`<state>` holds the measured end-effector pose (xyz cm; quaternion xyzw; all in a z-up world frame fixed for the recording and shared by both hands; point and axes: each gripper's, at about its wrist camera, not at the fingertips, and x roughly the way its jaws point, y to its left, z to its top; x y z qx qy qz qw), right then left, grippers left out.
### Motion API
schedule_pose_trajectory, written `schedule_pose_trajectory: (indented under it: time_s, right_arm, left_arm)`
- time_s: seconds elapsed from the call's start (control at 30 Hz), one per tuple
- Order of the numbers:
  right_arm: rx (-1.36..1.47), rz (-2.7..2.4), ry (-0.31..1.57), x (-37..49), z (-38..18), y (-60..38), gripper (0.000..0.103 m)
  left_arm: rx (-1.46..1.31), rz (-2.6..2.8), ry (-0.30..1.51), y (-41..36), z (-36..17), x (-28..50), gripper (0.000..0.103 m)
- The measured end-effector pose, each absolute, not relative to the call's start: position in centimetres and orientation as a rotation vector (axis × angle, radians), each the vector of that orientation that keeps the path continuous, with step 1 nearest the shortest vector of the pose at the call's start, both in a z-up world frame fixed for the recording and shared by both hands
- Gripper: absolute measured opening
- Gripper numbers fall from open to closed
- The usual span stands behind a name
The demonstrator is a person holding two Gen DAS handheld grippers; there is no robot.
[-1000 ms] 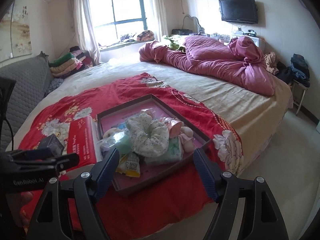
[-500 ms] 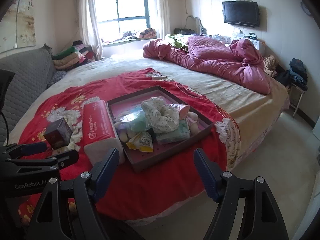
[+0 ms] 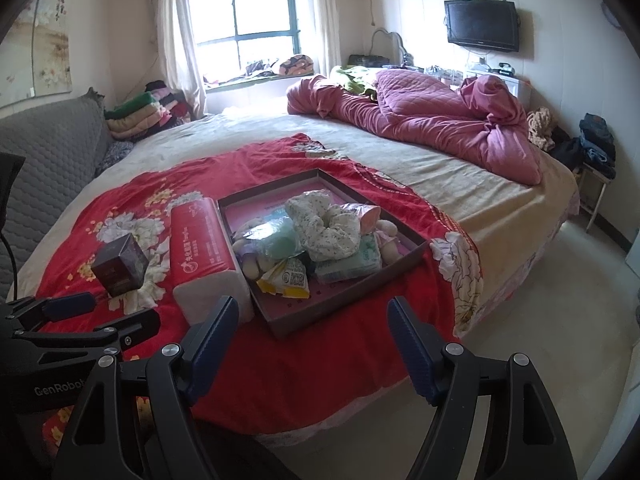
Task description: Organize soft objects
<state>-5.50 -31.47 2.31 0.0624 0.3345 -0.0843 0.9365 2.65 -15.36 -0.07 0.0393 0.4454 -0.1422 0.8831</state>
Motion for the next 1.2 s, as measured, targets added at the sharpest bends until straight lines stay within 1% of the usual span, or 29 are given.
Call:
schedule_pose_trajectory:
  time_s: [1.2]
  right_arm:
    - [0.118,-0.183,0.682,-6.7,2.5,-31.0,0.078]
  left_arm:
    - [0.101,-0.242,0.940,-14.7,-0.5,2.2,0.089]
